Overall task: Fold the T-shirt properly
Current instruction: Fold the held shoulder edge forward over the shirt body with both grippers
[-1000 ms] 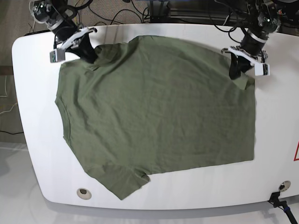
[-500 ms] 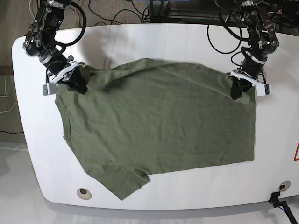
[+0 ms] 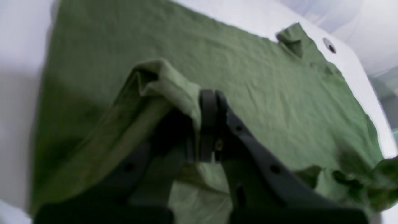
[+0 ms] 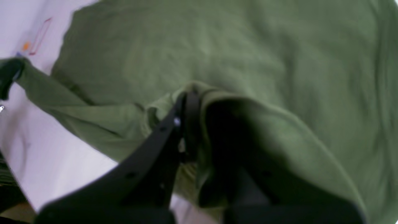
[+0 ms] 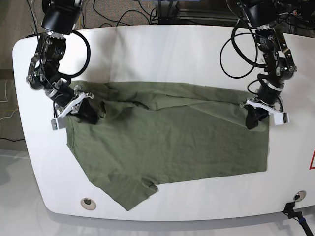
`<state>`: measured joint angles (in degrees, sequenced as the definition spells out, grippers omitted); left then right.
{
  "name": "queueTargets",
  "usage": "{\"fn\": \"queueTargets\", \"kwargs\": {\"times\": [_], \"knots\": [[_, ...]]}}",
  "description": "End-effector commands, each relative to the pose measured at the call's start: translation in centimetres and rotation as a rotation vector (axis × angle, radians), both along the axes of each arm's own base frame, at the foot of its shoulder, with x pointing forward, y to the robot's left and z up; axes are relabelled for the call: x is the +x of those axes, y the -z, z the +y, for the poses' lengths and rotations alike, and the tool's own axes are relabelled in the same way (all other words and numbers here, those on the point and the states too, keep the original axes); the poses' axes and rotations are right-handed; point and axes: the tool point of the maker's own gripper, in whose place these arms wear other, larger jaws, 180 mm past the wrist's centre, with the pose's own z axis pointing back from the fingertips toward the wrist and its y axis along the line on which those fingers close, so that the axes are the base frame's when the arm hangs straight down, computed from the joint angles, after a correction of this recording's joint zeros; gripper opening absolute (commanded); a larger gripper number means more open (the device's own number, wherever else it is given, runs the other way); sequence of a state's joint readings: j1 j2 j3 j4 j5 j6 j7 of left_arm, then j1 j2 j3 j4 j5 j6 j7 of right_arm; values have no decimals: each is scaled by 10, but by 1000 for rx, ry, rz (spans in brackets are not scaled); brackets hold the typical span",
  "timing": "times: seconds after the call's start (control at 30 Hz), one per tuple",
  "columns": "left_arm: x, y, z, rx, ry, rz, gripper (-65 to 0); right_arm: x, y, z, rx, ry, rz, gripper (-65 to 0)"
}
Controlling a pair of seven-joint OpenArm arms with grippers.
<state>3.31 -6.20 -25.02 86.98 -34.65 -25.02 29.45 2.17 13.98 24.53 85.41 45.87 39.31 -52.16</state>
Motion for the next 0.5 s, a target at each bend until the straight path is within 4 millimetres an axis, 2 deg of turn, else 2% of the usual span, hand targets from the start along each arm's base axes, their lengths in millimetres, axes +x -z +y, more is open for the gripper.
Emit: {"fn": "queueTargets", "kwargs": {"times": [0.0, 0.1, 0.17, 0.3, 0.47], "knots": [[15, -29, 11, 17, -12, -88, -650, 17, -20, -8, -39, 10, -71, -650], [24, -34, 19, 27, -16, -96, -650, 27, -24, -11, -82, 12, -81, -650], [28, -31, 27, 33, -23, -84, -650, 33, -18, -12, -73, 20, -61, -650], [35, -26, 30, 15, -31, -71, -650, 45, -8, -18, -62, 50, -43, -650], [39, -30, 29, 11, -32, -83, -650, 52, 3, -5, -39, 27, -35, -650]]}}
